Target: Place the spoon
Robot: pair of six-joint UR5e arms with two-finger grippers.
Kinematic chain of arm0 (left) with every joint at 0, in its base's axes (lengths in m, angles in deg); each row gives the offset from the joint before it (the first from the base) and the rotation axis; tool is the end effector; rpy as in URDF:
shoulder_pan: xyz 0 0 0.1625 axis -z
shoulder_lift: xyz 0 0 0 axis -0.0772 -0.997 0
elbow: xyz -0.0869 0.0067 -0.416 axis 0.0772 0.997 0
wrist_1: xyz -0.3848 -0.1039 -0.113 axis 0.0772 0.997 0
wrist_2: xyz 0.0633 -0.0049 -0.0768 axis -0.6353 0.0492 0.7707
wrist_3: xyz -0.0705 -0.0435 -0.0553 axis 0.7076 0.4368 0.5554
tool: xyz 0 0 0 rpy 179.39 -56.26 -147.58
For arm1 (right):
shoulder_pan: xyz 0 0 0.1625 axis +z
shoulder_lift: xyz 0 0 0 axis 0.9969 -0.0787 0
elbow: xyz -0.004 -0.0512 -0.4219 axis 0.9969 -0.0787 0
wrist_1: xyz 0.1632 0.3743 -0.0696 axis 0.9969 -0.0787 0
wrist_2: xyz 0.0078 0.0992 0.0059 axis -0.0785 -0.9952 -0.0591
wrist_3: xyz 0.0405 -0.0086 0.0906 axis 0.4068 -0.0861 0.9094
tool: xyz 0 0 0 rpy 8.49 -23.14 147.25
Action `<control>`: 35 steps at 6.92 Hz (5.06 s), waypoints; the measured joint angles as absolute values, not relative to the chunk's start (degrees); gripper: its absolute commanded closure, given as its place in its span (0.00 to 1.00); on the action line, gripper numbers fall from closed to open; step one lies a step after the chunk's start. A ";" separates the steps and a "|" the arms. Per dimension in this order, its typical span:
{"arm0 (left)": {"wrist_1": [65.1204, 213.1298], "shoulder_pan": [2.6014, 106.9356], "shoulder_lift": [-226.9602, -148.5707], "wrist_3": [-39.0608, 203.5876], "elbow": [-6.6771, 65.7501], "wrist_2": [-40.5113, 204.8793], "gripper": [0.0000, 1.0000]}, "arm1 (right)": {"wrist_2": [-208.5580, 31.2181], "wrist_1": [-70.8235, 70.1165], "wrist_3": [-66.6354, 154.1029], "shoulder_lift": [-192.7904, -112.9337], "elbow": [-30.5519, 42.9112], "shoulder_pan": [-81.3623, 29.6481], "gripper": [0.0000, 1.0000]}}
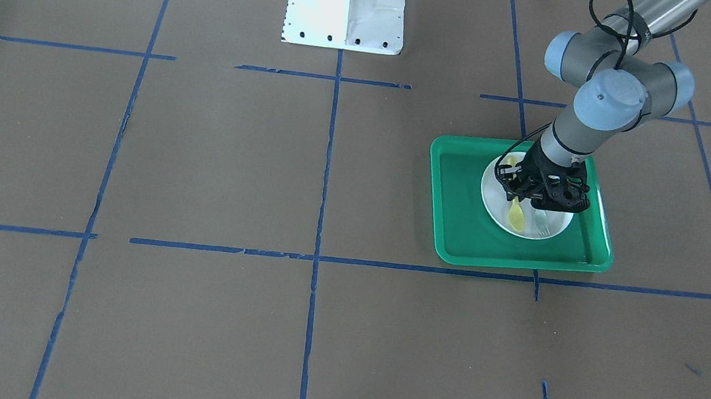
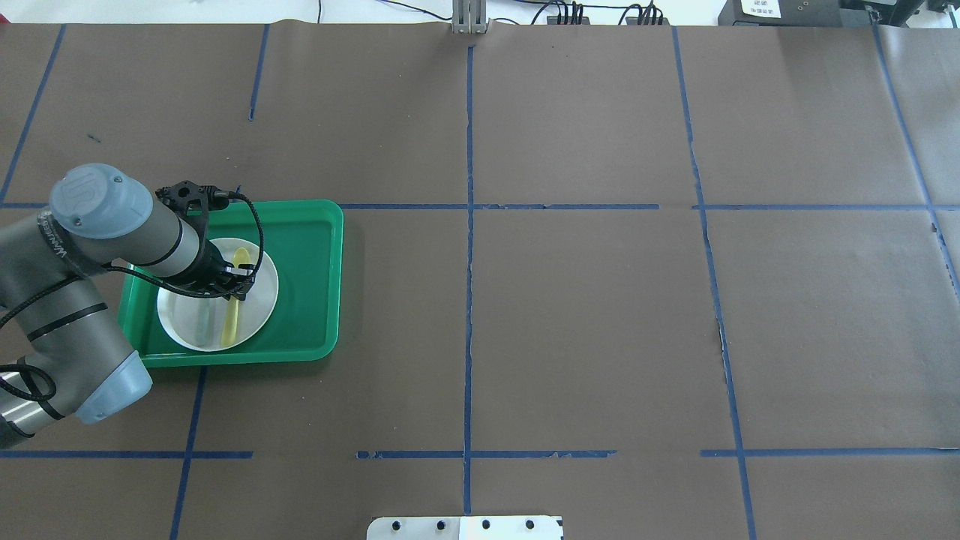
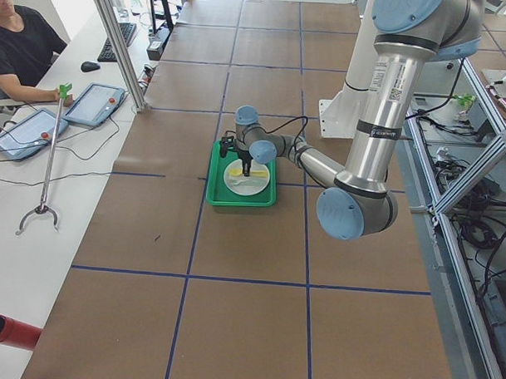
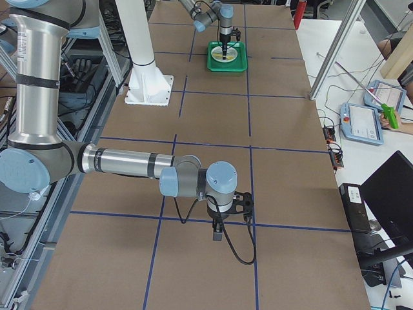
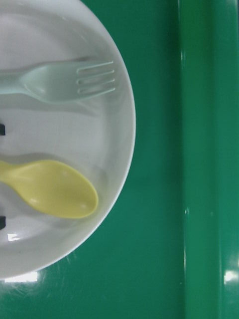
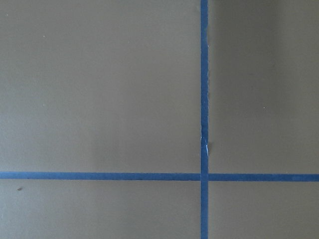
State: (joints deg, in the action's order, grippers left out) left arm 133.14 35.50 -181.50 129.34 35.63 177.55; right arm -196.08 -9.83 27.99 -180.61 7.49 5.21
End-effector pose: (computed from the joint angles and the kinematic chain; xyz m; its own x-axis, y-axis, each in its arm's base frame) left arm 0.4028 -0.4522 0.4418 0.6760 -0.0164 -0.7367 0.0304 0.9995 0.0056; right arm 0.0740 -0.4351 0.6818 0.7610 0.0175 0.6485 -0.0222 0.9998 -0.0010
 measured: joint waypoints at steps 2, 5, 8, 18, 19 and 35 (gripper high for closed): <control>133.07 35.74 -181.26 129.30 36.46 177.55 1.00 | -196.08 -9.83 28.02 -180.61 7.49 5.21 0.00; 129.45 36.61 -180.41 127.36 41.43 177.54 1.00 | -196.08 -9.83 28.02 -180.61 7.49 5.21 0.00; 119.78 38.15 -181.06 122.65 47.58 177.60 1.00 | -196.08 -9.81 28.02 -180.61 7.49 5.21 0.00; 125.15 33.79 -191.92 131.48 34.05 177.37 0.84 | -196.08 -9.81 28.00 -180.61 7.49 5.21 0.00; 125.23 33.58 -192.02 131.59 33.90 177.37 0.55 | -196.08 -9.79 28.02 -180.61 7.49 5.21 0.00; 110.48 79.22 -177.25 67.45 36.34 186.80 0.00 | -196.08 -9.83 28.00 -180.61 7.49 5.21 0.00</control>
